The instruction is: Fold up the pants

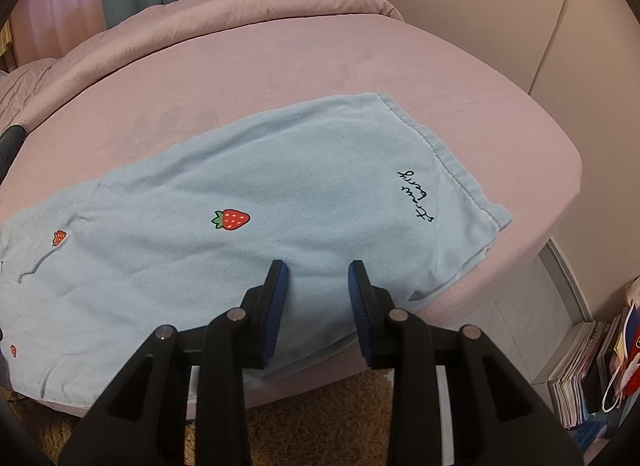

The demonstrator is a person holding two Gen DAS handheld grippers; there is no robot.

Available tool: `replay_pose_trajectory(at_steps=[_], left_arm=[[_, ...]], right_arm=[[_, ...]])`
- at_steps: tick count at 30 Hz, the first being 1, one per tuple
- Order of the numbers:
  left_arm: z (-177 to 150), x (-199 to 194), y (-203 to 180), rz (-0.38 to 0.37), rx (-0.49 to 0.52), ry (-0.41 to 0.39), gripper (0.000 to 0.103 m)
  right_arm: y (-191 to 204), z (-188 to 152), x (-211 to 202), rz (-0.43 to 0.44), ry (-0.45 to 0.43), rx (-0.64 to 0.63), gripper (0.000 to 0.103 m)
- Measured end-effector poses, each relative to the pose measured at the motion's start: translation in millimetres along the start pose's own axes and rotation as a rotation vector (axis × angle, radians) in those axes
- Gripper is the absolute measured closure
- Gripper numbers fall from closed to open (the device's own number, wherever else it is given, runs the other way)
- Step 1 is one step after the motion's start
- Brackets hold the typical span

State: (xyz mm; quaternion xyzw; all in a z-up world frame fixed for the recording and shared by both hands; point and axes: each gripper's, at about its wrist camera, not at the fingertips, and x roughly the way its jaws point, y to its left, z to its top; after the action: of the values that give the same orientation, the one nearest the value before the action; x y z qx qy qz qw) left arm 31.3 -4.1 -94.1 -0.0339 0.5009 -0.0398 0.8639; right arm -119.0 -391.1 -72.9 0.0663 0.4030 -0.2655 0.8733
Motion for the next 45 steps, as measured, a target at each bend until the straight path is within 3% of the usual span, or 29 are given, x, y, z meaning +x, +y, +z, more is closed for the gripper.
replay_pose_trajectory(at_steps=[33,37,39,42,43,45], left_arm=[[3,2,-1,0.005,-0.003,0.014,0.040],[11,0,-2,0.009,-0.009,0.051,0.040],[20,-4,0,-0.030,-0.038,0.076,0.040],[41,-16,0,-0.174,-0.076,0.064,0.040],[46,-19,-3,-0.191,-0.074,0.053,0.040],[60,-24,-15,-0.195,-0.043,0.012,0.052]], right_arm=[[9,-6,-7,-0.019,-0.008,0.009,0.072],[10,-4,-8,-0.026,0.004,0.006,0.072],[14,0,-12,-0.029,0.013,-0.007,0.070],[37,9,-25,0.052,0.007,-0.089,0.070],[49,12,-31,0.070,-0.008,-0.125,0.070],[77,21,-41,0.140,-0.039,-0.193,0.069]])
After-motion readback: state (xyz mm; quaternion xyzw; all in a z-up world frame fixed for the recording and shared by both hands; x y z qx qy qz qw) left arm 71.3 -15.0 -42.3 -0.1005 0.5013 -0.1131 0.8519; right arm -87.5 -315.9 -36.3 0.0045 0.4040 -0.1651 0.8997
